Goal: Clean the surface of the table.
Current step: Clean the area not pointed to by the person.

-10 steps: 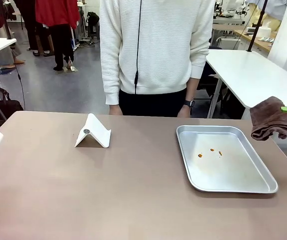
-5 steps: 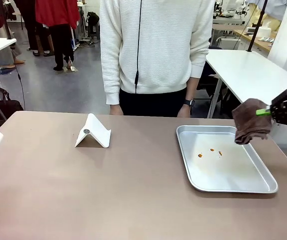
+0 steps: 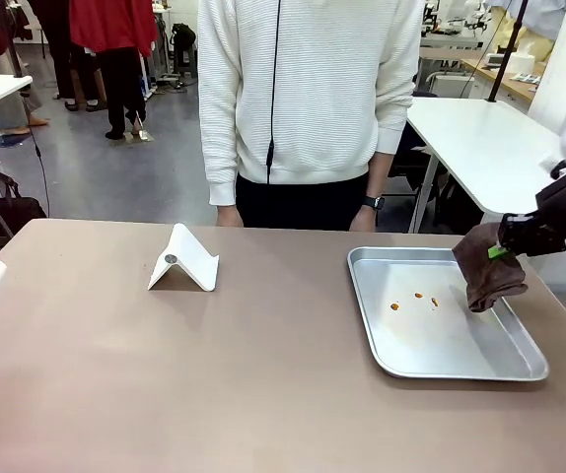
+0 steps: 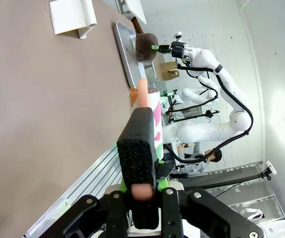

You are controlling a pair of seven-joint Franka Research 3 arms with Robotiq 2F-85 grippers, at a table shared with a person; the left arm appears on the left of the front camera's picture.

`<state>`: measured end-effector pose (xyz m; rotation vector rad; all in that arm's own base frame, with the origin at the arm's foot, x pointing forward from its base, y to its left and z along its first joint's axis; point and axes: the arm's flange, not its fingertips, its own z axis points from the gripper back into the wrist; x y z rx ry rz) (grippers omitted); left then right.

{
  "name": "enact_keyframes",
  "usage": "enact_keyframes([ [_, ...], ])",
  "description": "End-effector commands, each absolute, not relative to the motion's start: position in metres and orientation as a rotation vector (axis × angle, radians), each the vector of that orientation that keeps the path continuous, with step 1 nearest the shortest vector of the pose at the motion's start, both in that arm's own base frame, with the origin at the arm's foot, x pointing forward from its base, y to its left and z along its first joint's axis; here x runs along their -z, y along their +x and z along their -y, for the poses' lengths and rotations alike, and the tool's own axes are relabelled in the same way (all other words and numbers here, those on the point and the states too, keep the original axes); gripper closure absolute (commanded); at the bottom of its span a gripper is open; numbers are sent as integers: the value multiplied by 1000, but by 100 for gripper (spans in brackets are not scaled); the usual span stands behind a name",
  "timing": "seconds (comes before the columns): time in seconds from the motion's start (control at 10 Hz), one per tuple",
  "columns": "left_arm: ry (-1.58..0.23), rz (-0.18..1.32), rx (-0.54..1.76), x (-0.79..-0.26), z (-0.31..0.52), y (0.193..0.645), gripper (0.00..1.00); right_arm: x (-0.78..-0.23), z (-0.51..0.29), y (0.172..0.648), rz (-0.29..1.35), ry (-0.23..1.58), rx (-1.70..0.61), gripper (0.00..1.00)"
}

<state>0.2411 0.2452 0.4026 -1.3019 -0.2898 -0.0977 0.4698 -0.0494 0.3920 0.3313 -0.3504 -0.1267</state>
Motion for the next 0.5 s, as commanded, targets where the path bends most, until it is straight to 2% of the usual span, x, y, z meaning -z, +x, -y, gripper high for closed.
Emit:
enact_keyframes([
  [0.0, -1301, 293, 105, -405, -244, 239, 78, -378, 25, 486, 286, 307, 111, 92],
  [0.4, -1301, 293, 105, -405, -244, 239, 78, -324, -32, 499, 188, 361, 76, 92],
])
